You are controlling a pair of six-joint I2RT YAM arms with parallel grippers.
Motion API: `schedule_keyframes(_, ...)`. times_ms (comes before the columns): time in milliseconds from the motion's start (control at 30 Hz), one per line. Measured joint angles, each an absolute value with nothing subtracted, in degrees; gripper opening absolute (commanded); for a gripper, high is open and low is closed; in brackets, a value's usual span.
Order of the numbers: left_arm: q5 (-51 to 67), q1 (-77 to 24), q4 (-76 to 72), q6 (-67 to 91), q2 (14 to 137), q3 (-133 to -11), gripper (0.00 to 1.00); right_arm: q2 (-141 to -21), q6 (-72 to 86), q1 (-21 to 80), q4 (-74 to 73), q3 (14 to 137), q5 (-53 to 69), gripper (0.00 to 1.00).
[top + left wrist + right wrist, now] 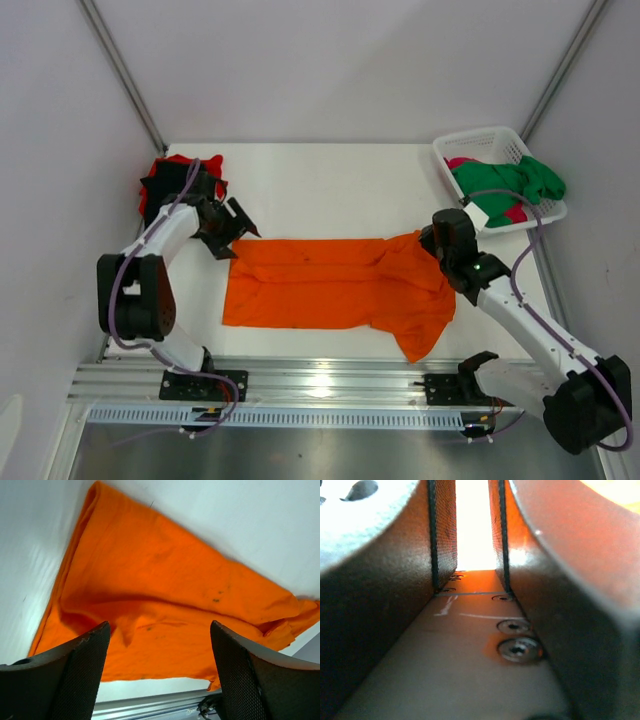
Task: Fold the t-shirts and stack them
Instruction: Fold the flattened tshirt in 1/3 of the way
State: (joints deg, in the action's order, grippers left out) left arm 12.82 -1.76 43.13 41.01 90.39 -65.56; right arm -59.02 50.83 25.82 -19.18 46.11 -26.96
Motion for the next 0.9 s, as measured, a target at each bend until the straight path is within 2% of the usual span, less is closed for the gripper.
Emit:
schedule_keyframes(267, 16.97, -1.89, 37.17, 40.99, 97.32, -66.43, 0.83, -67.22, 51.27, 25.96, -14.33, 45.28, -25.41, 0.23)
schedule_keyframes(567, 17.72, -2.26, 36.16, 40.88, 97.51, -66.43, 0.83, -67.77, 51.40, 26.33, -13.15, 45.23, -24.99, 0.24)
schedule_keyframes(767, 16.75, -2.28, 40.05, 39.44, 98.00, -69.19, 0.83, -67.77, 51.00, 26.24, -14.28, 46.00, -25.36, 0.25)
schedule_keyframes(900, 16.19, -2.31, 43.77, 38.22, 99.55, -74.46, 0.83, -67.77, 52.40, 25.47, -20.69, 50.54, -26.30, 0.25)
